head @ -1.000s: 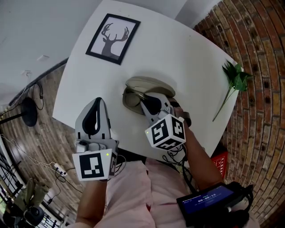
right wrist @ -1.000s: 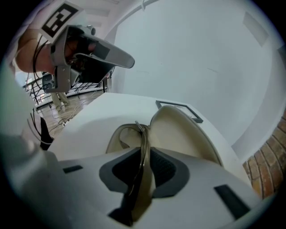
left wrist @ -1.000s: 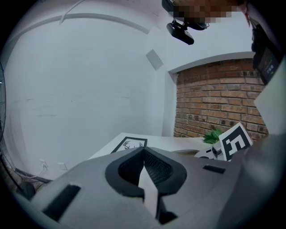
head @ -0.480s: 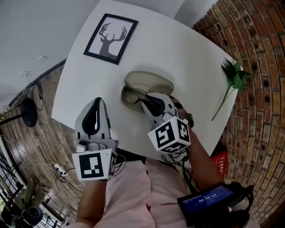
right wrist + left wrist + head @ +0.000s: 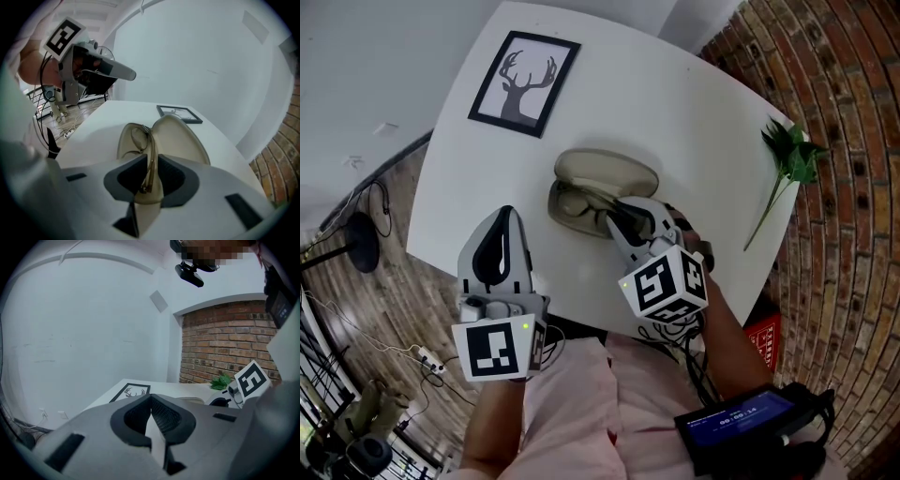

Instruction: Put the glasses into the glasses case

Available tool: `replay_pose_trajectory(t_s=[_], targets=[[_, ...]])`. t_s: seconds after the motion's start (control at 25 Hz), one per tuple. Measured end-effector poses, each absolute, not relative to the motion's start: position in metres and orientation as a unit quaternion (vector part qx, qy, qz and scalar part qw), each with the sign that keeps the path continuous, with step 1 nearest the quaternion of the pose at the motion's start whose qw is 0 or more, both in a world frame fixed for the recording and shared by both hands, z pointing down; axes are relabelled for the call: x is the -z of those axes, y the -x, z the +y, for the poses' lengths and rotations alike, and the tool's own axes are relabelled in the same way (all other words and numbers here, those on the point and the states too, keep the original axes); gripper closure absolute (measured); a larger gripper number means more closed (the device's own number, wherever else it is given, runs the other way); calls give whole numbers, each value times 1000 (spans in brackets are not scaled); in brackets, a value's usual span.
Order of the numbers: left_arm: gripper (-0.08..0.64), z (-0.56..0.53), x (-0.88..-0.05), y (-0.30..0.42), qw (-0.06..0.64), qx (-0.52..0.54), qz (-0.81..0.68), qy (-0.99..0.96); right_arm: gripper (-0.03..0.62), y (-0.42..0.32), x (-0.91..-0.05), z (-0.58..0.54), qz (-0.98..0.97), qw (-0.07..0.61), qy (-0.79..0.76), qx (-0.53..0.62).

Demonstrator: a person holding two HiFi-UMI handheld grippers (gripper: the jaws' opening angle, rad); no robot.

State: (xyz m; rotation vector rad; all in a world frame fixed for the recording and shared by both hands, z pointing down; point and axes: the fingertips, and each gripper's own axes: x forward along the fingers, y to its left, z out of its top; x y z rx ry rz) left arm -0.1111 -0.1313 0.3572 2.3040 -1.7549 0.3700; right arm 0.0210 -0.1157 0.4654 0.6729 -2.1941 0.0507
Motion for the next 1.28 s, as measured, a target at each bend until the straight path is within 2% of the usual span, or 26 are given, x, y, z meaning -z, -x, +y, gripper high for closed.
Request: replay_pose_trajectory(t_s=[0.36, 0.72, 0.92, 1.28], targets=[[554, -132, -360, 107, 113, -127, -594, -786, 538, -30, -480, -111, -862, 442, -247, 10], [554, -133, -362, 109, 114, -131, -595, -785, 560, -27, -476, -107, -887, 410, -208, 45], [554, -132, -362, 110, 114, -131, -595, -784, 557, -26, -479, -103, -893, 401, -202, 36], [554, -132, -361, 110, 112, -130, -597, -784, 512, -23, -480, -102, -890, 409, -201, 33]])
